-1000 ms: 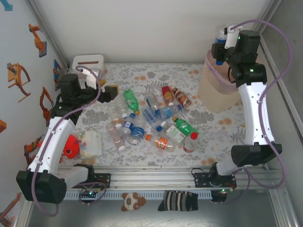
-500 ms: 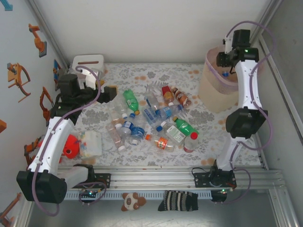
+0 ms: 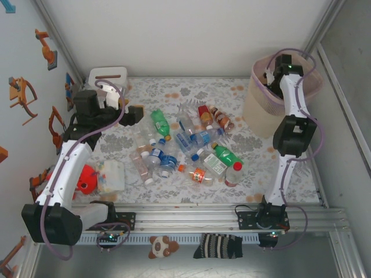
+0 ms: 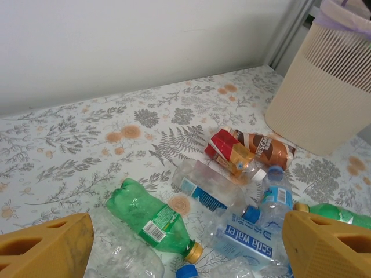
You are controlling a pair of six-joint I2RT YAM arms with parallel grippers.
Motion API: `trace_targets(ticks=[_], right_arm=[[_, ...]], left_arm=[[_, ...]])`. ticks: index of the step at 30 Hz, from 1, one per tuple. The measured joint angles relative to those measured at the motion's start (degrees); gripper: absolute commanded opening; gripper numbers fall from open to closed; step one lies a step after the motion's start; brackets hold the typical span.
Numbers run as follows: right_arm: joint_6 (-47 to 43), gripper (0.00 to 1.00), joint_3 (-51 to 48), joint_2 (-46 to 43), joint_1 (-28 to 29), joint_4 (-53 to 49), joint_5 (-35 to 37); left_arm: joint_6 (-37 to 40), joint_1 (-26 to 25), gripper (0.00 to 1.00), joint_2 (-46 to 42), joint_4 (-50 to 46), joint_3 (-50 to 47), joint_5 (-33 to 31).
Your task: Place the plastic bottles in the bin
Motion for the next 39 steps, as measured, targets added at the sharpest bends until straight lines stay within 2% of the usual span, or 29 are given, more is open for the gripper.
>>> trace_targets(ticks=[6,9,13,21,33,39], right_arm=[[-0.11,0.45,-0.11,3.78,-0.26,0.07,-0.85],[-0.11,0.49,-0.13,5.33,-0.26,0.22,-1.29],[0.0,0.61,-0.46,5.68,-0.31,0.35,-1.68],[0.37,0.67,-2.16,4.52,-0.35,1.97,-3.28],[1.09,0.67,-4.55,-11.21,-0.35,3.61,-3.41],[3.19,0.64,-5.86,-18.95,-0.35,5.84,-3.21]], left_arm=[[0.0,0.0,0.83,0.5,0.0,0.0,-0.07],[0.0,0.0,0.83,0.59,-0.04,0.0,-0.22],[0.0,0.0,0.83,0.7,-0.66,0.02,-0.46],[-0.5,0.0,0.83,1.51,-4.39,2.05,-2.51],[-7.13,0.0,0.79,4.57,-9.49,4.07,-8.2],[-11.93,0.0,0.79,8.11,-13.66,4.85,-13.0]])
